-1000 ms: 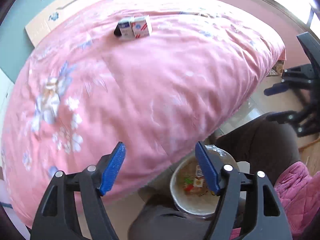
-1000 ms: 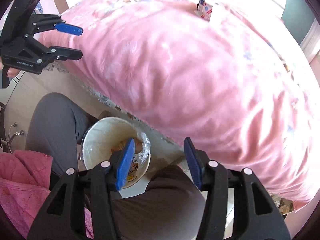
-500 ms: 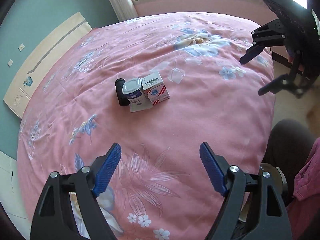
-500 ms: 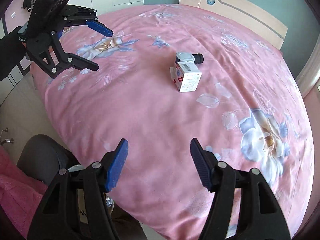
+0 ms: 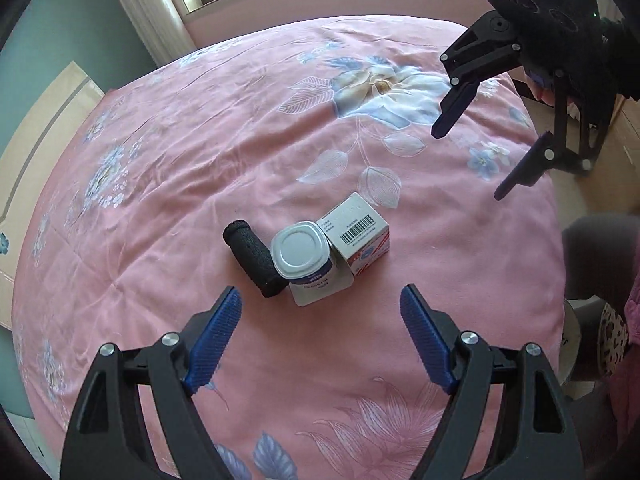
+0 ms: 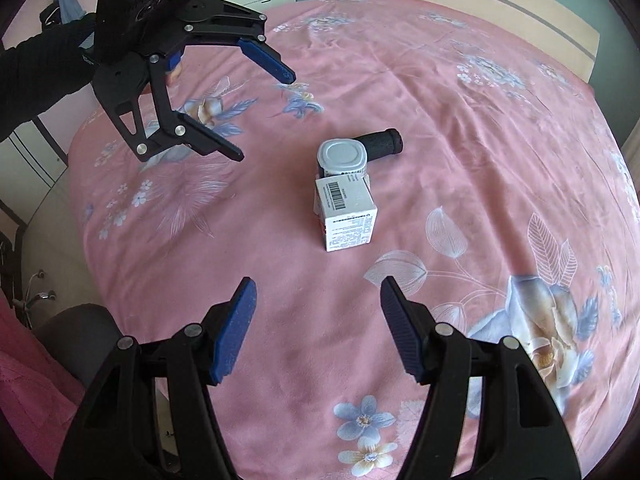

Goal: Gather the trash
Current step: 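Grasp the white yogurt cup with left tool while right tool grasps the white box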

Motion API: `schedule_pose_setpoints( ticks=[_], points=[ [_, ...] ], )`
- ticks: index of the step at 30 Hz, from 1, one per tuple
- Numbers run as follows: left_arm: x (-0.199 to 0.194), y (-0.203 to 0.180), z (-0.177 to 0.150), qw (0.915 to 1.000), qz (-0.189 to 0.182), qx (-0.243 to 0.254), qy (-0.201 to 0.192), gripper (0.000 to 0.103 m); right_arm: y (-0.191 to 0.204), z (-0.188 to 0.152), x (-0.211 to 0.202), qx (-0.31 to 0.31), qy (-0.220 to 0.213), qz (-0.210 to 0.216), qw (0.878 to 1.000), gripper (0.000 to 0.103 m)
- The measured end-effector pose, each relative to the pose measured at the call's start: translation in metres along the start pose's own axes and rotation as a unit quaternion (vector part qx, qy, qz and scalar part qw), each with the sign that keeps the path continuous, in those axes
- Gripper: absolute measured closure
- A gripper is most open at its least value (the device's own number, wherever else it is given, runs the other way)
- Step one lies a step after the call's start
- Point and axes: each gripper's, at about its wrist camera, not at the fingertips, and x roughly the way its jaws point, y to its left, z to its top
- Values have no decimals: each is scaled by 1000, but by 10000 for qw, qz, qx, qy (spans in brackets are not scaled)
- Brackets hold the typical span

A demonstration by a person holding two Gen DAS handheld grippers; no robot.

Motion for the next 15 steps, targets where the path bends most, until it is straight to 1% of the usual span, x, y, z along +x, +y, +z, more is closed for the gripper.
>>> schedule_pose_setpoints(
  ticks=[4, 6, 8, 11, 13, 15],
  points=[
    [20, 15, 15, 9972, -420, 586, -211, 19, -15, 18, 22, -84, -56, 165, 9998, 38],
    [32, 20, 19, 9939, -600, 859, -343, 19, -23, 23, 38, -90, -27, 265, 9996, 38],
    [46, 22, 21, 9901, -779, 1104, -385, 19, -26, 28, 53, -161, -27, 316, 9994, 38],
    [64, 24, 21, 9834, -1134, 1349, -424, 19, -27, 34, 75, -263, -52, 274, 9993, 38],
    [73, 22, 19, 9792, -1279, 1499, -481, 19, -27, 36, 88, -368, -111, 183, 9991, 38],
    [80, 23, 17, 9758, -1437, 1566, -505, 20, -28, 37, 97, -418, -120, 216, 9988, 38]
  ],
)
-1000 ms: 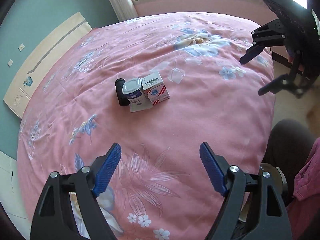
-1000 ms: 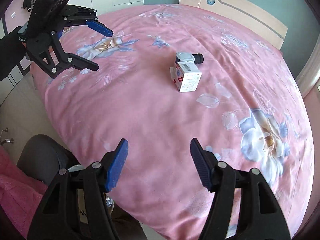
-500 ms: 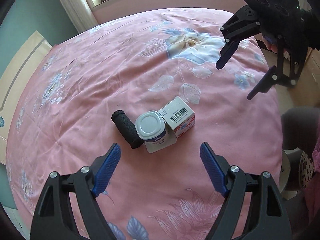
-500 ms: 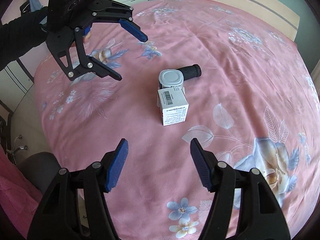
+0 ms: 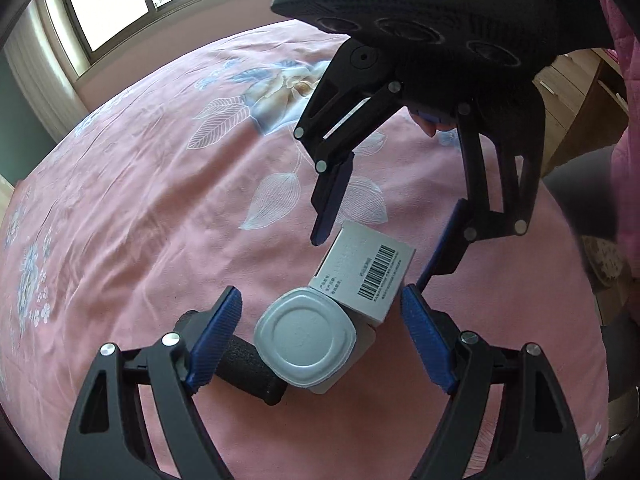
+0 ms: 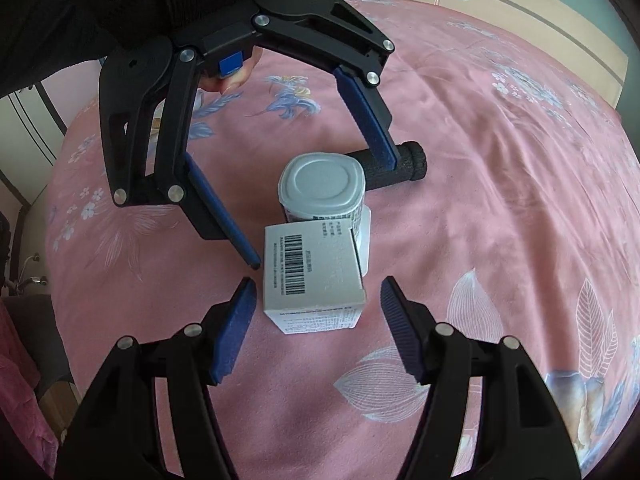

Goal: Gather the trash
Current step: 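Grasp the white yogurt cup with left tool while right tool grasps the white box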

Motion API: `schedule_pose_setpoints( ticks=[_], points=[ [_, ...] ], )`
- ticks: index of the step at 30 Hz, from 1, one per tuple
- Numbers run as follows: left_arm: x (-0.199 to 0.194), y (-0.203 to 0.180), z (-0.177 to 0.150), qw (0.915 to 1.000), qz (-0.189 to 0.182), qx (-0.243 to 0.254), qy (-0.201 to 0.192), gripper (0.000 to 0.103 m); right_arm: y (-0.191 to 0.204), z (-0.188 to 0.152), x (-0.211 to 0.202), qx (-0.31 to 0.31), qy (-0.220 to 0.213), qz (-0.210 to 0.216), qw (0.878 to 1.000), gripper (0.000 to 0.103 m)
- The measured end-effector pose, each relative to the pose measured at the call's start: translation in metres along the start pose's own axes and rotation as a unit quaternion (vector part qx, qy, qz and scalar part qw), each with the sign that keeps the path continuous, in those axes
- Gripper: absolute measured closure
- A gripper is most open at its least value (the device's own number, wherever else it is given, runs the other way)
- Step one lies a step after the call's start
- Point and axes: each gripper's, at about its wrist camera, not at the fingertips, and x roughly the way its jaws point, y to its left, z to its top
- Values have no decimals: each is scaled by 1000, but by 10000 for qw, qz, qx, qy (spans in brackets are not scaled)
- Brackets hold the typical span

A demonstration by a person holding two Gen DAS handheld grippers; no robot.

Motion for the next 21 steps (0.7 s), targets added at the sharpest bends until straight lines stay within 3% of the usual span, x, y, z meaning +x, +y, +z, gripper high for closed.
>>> schedule_pose_setpoints(
  ticks=[4, 7, 10, 14, 21],
  points=[
    [10, 7, -7, 9990, -421, -97, -76, 30, -4, 0, 10, -104, -69, 110, 9999, 40],
    [17, 12, -15, 9984, -512, -189, -119, 32, -6, 1, 18, -257, -5, 275, 9993, 54],
    [18, 19, -20, 9961, -697, -469, -271, 37, -16, -2, 21, -120, -43, 405, 9991, 59],
    [18, 22, -26, 9948, -619, -718, -376, 48, -37, -12, 11, 341, -186, 526, 9979, 59],
    [14, 29, -33, 9860, -313, -1531, -585, 50, -52, -29, -7, 828, -413, 306, 9952, 59]
  ],
)
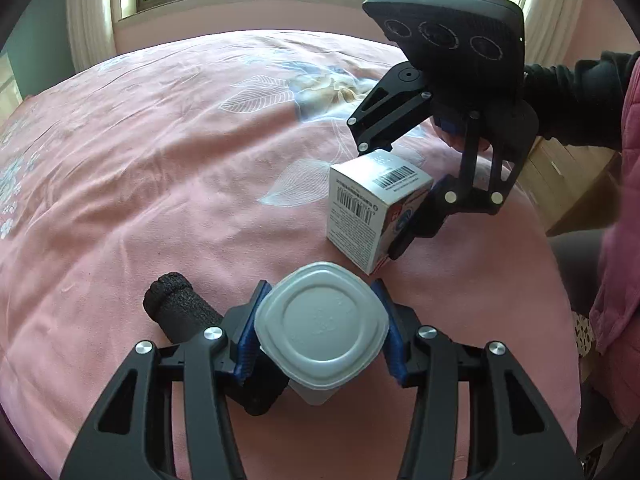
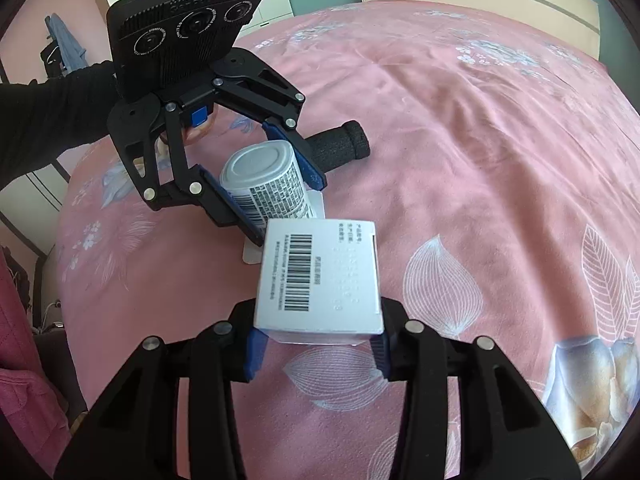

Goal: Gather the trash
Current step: 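Grasp the white yogurt cup with left tool while right tool grasps the white box, then carry the yogurt cup and white box with both tools over the bin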

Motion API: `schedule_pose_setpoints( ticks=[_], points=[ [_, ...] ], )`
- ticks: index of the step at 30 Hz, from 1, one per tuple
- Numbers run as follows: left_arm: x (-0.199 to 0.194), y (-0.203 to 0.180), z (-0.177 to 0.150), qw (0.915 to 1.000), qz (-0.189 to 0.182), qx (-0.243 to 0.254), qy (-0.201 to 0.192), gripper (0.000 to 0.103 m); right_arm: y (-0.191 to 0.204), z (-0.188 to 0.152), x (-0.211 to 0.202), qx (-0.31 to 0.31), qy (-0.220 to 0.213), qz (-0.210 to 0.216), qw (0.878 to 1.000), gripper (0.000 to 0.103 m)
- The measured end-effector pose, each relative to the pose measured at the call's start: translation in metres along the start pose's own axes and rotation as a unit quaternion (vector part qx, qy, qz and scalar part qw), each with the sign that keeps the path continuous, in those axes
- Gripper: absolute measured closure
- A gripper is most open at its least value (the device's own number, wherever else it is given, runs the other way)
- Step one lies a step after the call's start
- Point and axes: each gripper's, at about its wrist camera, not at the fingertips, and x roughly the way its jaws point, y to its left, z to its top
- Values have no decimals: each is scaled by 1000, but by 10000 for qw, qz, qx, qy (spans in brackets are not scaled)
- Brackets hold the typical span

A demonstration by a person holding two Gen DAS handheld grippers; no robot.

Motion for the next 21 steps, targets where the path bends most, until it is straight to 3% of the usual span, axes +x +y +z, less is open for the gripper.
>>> schedule_pose_setpoints(
  ticks=[7, 14, 21],
  points=[
    [-29, -16, 21, 9980, 518, -182, -309, 50, 13, 1, -16, -163, -120, -270, 9994, 59],
    [-65, -38, 44, 9925, 1135, -277, -355, 50, 24, 8, -52, -304, -383, -598, 9970, 59],
    [-105, -71, 58, 9752, 2095, -560, -453, 50, 47, 13, -89, -646, -722, -920, 9910, 59]
  ],
)
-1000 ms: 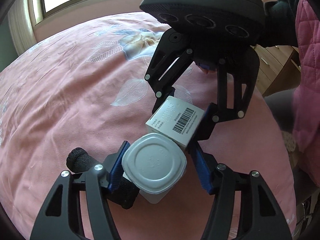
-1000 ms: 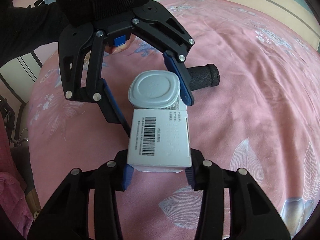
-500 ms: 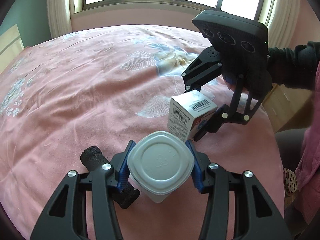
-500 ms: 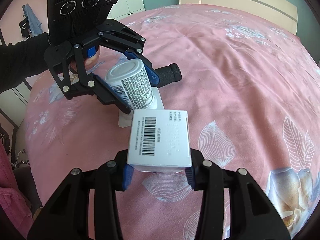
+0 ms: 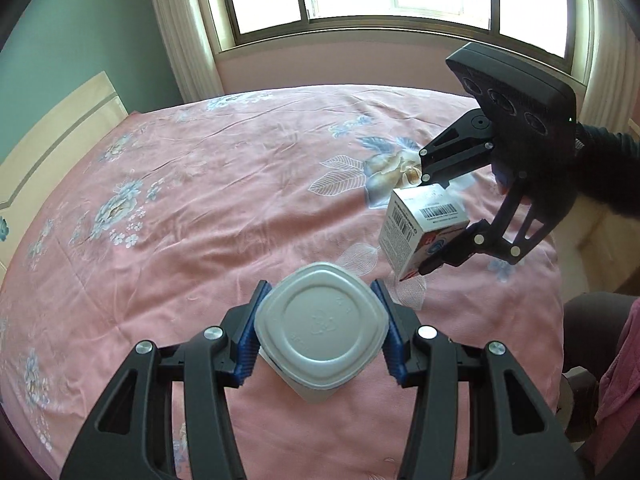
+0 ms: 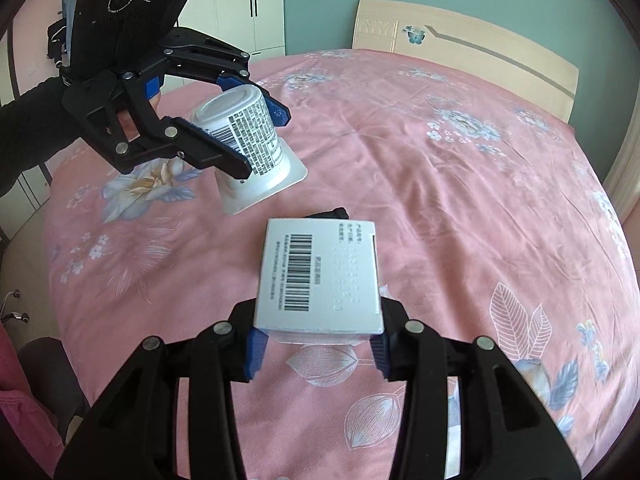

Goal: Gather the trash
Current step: 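Carry the yogurt cup and white box with both tools over the bin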

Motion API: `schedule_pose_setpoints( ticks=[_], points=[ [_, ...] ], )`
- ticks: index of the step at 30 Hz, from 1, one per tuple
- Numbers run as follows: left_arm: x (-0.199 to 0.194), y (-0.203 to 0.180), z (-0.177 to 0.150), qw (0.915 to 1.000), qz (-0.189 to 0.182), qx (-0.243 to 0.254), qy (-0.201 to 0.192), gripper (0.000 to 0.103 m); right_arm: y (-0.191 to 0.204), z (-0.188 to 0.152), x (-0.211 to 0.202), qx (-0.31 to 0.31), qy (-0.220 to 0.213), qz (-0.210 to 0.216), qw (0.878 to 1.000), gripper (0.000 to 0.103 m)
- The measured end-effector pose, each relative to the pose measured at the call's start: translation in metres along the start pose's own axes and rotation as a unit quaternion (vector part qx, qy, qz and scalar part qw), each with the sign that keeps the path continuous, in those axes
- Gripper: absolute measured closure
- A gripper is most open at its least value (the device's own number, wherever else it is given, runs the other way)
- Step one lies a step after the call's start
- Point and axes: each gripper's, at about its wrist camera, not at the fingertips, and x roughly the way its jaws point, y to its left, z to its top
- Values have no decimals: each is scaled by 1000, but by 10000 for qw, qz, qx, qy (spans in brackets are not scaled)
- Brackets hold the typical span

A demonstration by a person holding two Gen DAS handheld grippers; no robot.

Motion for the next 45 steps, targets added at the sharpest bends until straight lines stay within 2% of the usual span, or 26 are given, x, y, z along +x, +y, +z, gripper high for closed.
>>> schedule_pose_setpoints(
  ticks=[4, 8, 11, 16, 20, 23, 26, 35, 40, 45],
  points=[
    [-28, -11, 3, 9979, 608, -215, -48, 50, 13, 8, -22, -98, -223, -147, 9996, 59],
    [-53, -29, 4, 9915, 1180, -550, 54, 50, 29, 17, -46, -145, -270, -385, 9988, 59],
    [-76, -50, 2, 9835, 1556, -905, 169, 50, 47, 22, -72, -91, -280, -552, 9980, 59],
    [-129, -100, -2, 9698, 1894, -1529, 142, 50, 87, 23, -128, 93, -402, -666, 9969, 59],
    [-162, -147, -2, 9534, 2423, -1797, 95, 50, 124, 19, -164, 37, -303, -887, 9956, 59],
    [-181, -180, -3, 9453, 2605, -1962, 116, 50, 147, 15, -190, 52, -266, -967, 9949, 59],
    [-195, -207, -3, 9406, 2736, -2006, 132, 50, 169, 12, -216, 47, -285, -1025, 9943, 59],
    [-230, -259, -6, 9211, 3169, -2262, 0, 50, 228, -6, -288, -40, -592, -1252, 9904, 59],
    [-240, -282, -14, 9121, 3341, -2372, -132, 50, 251, -22, -309, -73, -689, -1339, 9886, 59],
    [-244, -298, -22, 9087, 3409, -2406, -140, 50, 271, -39, -319, -199, -677, -1292, 9891, 59]
  ],
)
